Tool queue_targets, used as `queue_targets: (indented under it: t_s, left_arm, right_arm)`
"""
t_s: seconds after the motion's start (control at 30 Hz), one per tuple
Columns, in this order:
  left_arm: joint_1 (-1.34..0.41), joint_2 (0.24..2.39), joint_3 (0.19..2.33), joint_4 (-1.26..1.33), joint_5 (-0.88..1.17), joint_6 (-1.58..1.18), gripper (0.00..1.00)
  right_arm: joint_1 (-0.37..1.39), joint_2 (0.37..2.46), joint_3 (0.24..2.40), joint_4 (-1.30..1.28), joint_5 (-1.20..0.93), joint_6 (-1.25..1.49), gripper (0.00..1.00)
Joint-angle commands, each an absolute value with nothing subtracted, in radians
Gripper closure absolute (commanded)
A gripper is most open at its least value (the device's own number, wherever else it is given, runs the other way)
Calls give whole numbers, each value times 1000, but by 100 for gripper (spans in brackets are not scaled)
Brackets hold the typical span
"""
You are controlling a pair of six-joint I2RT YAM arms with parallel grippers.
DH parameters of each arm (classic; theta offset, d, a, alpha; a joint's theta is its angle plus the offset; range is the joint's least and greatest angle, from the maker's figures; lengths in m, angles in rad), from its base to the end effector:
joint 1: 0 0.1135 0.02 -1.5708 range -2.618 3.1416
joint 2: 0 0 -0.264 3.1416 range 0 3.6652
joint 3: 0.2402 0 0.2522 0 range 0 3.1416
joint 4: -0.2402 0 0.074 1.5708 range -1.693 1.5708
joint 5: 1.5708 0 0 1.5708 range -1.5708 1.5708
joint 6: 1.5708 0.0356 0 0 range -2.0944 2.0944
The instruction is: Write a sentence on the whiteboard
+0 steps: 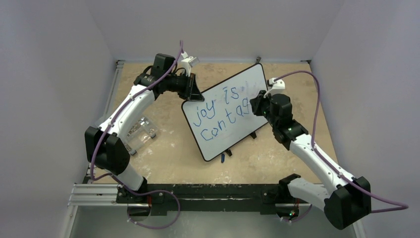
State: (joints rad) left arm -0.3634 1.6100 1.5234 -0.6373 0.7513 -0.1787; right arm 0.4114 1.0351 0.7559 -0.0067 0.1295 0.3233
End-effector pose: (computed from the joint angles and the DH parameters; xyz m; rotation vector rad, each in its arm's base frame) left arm 0.3227 -0.1487 0.3496 0.6126 2.2284 -1.1392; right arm 0.2238 0.0926 0.2999 0.0083 1.8723 0.3895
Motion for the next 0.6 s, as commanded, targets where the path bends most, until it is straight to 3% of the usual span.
queue_targets:
  t_s: [0.0,0.57]
  left_arm:
    - [-362,1565,1536,-585,708,-117,100]
    - [-362,1567,1537,-586,713,-118,100]
  right_arm:
    - [407,1067,831,2,218,311,100]
    - [345,1153,864,78,197,315,100]
